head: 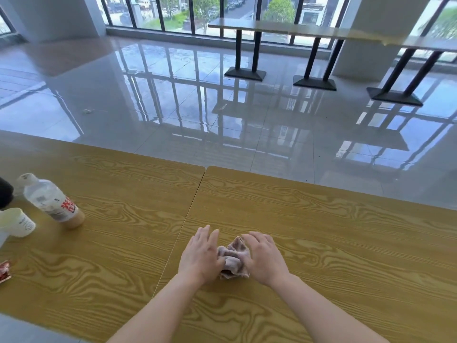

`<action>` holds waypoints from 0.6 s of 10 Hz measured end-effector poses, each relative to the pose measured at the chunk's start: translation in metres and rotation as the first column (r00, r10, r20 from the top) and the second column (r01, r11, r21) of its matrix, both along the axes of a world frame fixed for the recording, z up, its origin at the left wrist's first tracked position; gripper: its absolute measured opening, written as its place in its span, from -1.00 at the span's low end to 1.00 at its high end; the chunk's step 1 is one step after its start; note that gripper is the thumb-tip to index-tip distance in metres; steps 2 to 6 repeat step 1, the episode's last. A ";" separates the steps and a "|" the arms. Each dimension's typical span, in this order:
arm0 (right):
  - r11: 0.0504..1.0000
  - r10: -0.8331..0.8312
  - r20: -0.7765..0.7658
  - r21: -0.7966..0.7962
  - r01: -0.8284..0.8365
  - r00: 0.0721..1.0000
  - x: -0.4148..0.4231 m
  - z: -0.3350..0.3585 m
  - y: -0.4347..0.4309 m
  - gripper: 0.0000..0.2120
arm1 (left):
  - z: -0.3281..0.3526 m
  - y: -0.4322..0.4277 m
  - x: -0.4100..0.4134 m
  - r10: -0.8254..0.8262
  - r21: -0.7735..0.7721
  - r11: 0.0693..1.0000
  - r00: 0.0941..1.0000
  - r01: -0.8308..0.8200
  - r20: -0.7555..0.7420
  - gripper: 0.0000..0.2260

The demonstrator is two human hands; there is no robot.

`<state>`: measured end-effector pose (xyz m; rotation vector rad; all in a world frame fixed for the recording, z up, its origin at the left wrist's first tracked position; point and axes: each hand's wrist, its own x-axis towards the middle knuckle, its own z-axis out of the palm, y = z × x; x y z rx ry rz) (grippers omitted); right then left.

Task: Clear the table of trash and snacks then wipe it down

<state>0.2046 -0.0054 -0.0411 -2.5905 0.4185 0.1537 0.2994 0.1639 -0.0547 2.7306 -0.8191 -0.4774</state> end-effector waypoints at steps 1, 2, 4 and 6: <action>1.000 -0.012 -0.014 -0.023 0.012 1.000 -0.001 0.017 -0.008 -0.45 | 0.015 -0.005 0.001 -0.007 0.045 0.999 1.000 0.006 0.024 -0.35; 1.000 -0.012 -0.014 -0.023 0.012 1.000 -0.001 0.017 -0.008 -0.45 | 0.015 -0.005 0.001 -0.007 0.045 0.999 1.000 0.006 0.024 -0.35; 1.000 -0.012 -0.014 -0.023 0.012 1.000 -0.001 0.017 -0.008 -0.45 | 0.015 -0.005 0.001 -0.007 0.045 0.999 1.000 0.006 0.024 -0.35; 1.000 -0.012 -0.014 -0.023 0.012 1.000 -0.001 0.017 -0.008 -0.45 | 0.015 -0.005 0.001 -0.007 0.045 0.999 1.000 0.006 0.024 -0.35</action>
